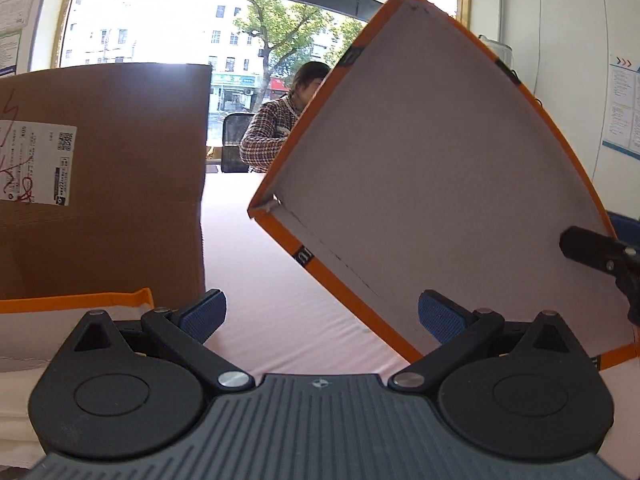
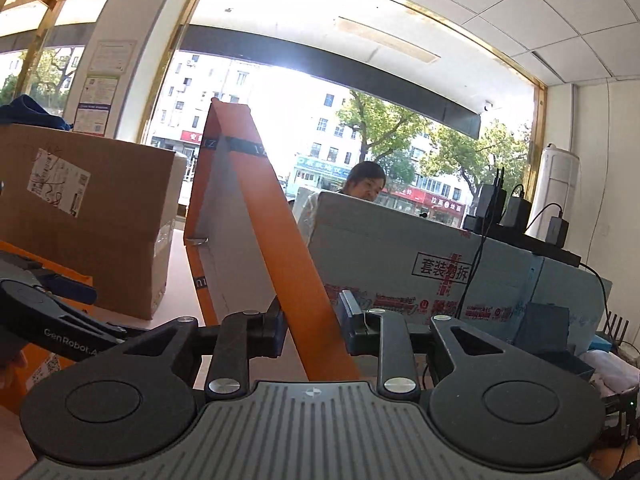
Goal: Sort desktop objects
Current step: 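Grasp the orange lid rim with the right gripper and tilt it, then carry the orange MIUZI lid with the right gripper over the open box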
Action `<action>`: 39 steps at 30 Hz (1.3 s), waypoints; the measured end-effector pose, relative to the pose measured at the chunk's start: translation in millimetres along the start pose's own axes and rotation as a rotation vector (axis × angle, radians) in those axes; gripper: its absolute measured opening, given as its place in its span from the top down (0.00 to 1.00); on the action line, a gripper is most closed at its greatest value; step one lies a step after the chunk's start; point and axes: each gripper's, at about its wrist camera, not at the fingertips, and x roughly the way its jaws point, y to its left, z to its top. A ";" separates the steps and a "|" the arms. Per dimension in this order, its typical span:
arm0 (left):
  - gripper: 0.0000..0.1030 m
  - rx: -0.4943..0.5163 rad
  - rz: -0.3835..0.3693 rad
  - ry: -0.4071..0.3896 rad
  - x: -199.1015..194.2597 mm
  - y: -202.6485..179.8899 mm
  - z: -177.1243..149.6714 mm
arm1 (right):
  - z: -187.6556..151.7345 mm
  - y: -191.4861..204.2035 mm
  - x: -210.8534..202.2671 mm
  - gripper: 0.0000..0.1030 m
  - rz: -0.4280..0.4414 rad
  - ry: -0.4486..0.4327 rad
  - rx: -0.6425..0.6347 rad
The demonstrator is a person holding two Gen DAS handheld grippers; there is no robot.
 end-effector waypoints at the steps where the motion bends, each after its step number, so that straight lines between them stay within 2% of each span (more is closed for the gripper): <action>1: 0.00 -0.022 0.017 -0.013 -2.1 6.5 3.9 | 2.3 6.4 -0.5 0.73 0.017 0.003 -0.002; 4: 0.00 -0.105 0.043 -0.029 -6.7 29.1 14.0 | 5.8 29.4 -3.5 0.71 0.048 0.009 -0.045; 7: 0.00 -0.233 0.019 -0.008 -6.8 53.8 20.4 | 3.9 51.6 -7.3 0.69 0.073 0.008 -0.102; 9: 0.00 -0.277 0.029 0.022 -4.3 65.6 20.7 | 0.3 63.7 -10.8 0.68 0.080 0.002 -0.137; 12: 0.00 -0.313 0.041 0.023 -3.8 77.1 21.3 | -2.6 72.1 -14.7 0.66 0.082 0.003 -0.150; 17: 0.00 -0.289 0.092 -0.035 -18.9 81.7 27.5 | -4.1 70.8 -19.4 0.64 0.099 0.022 -0.143; 24: 0.00 -0.249 0.094 -0.036 -28.1 83.5 34.7 | -9.6 65.9 -24.3 0.63 0.114 0.059 -0.112; 27: 0.00 -0.255 0.139 -0.080 -38.3 88.0 38.7 | -11.6 62.5 -21.2 0.62 0.121 0.091 -0.087; 33: 0.00 -0.332 0.104 -0.088 -46.8 106.9 44.2 | -10.8 46.7 -14.9 0.60 0.107 0.105 -0.010; 35: 0.00 -0.331 0.082 -0.087 -48.1 106.4 45.2 | -12.4 45.4 -14.3 0.60 0.095 0.117 -0.015; 39: 0.00 -0.322 0.011 -0.049 -41.5 95.8 42.2 | -24.1 46.9 -19.1 0.58 0.140 0.148 -0.065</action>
